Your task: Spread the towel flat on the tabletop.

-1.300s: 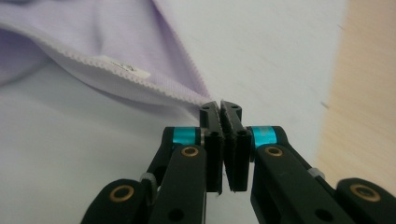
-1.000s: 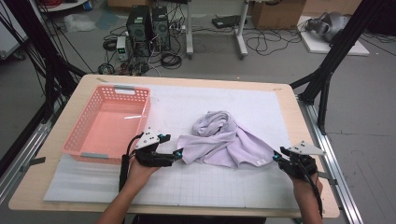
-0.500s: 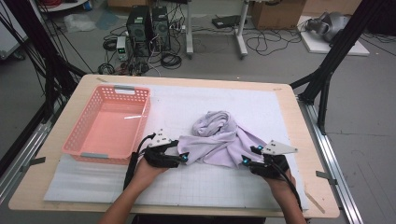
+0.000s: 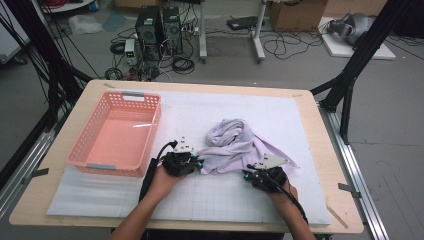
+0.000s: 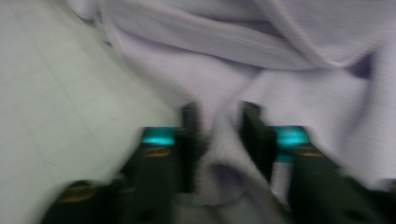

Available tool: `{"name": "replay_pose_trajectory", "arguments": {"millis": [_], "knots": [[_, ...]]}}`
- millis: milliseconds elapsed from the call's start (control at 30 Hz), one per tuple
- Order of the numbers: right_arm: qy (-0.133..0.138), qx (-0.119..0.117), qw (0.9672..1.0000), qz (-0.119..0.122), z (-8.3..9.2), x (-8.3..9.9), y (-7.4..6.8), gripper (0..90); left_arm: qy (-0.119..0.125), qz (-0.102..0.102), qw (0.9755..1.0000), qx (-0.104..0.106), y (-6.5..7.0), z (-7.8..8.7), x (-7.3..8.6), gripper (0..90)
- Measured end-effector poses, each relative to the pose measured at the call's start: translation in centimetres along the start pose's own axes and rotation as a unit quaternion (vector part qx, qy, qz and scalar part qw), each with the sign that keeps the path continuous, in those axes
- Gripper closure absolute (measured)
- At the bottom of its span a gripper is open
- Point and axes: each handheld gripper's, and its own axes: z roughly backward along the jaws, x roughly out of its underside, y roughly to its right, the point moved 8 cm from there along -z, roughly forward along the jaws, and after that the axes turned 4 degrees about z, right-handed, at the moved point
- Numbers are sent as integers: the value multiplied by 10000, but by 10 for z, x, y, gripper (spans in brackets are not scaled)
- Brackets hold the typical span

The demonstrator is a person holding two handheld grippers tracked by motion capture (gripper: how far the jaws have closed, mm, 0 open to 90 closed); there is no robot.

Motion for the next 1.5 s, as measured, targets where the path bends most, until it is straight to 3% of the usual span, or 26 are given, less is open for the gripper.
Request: {"name": "replay_pose_trajectory", "arguments": {"millis": [100,233,400,533,600,700,767,867,967,1067,1133,1233,1267,1300,1500], "knots": [[-39,-142,9999,-40,6,4,0,824,211,128,9996,-119,-9,6,-4,782],[-139,-298,9994,75,20,12,-10,832,454,314,9983,-211,-22,15,-11,782],[-199,-564,9981,131,45,28,-23,832,710,393,9957,-454,-38,24,-25,782],[-193,-745,9969,170,64,43,-32,829,968,499,9924,-578,-47,30,-37,782],[-99,-743,9971,112,70,44,-33,762,1003,512,9920,-567,-47,30,-40,782],[312,-693,9971,-84,77,30,-32,593,956,465,9930,-513,-42,27,-40,782],[549,-619,9965,-154,81,17,-31,545,973,466,9929,-496,-41,27,-41,781],[657,-363,9972,-73,79,2,-29,514,1021,494,9923,-503,-42,27,-41,780],[728,-201,9969,-230,66,-11,-26,480,1034,500,9920,-520,-42,26,-41,779],[686,-259,9969,-278,43,-23,-32,457,1122,527,9909,-525,-42,26,-44,779],[445,-132,9987,-203,24,-26,-35,486,1178,554,9901,-519,-43,27,-45,779],[-173,129,9998,22,3,-18,-30,734,1277,610,9885,-541,-45,29,-50,780],[-323,74,9994,89,0,-12,-29,774,1322,632,9876,-556,-46,30,-51,779],[-266,10,9996,24,2,-11,-29,815,1374,665,9865,-591,-48,32,-52,780],[-318,-548,9980,88,27,6,-36,842,1446,865,9835,-660,-57,33,-51,780]]}}
